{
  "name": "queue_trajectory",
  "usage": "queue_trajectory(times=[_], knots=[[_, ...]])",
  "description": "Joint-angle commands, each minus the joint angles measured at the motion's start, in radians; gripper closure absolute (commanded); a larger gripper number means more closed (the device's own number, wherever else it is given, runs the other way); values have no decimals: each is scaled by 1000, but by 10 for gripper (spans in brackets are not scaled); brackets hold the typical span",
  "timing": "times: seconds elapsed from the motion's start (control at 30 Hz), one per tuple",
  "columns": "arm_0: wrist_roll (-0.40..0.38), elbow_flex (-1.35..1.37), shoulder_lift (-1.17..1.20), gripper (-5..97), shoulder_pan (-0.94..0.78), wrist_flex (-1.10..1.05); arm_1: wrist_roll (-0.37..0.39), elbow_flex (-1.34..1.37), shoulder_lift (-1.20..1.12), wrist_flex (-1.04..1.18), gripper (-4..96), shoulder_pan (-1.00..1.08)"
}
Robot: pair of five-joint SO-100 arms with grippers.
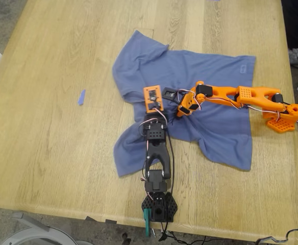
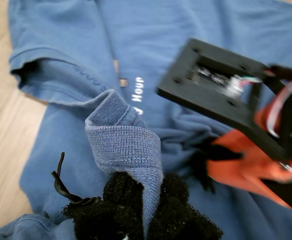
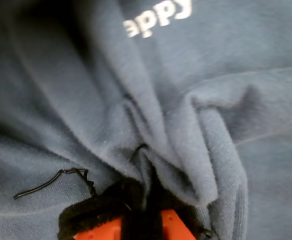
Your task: Fold a T-shirt
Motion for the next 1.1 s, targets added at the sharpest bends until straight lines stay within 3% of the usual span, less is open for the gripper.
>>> queue_trajectory(times=[0.0,0.7,1.07], knots=[[-15,-35,129,919,64,-6,-5,-9,67,5,915,54],[-17,-40,141,918,318,-140,-14,-9,144,77,915,210],[-35,-78,21,918,462,-351,-14,-9,152,77,915,264]])
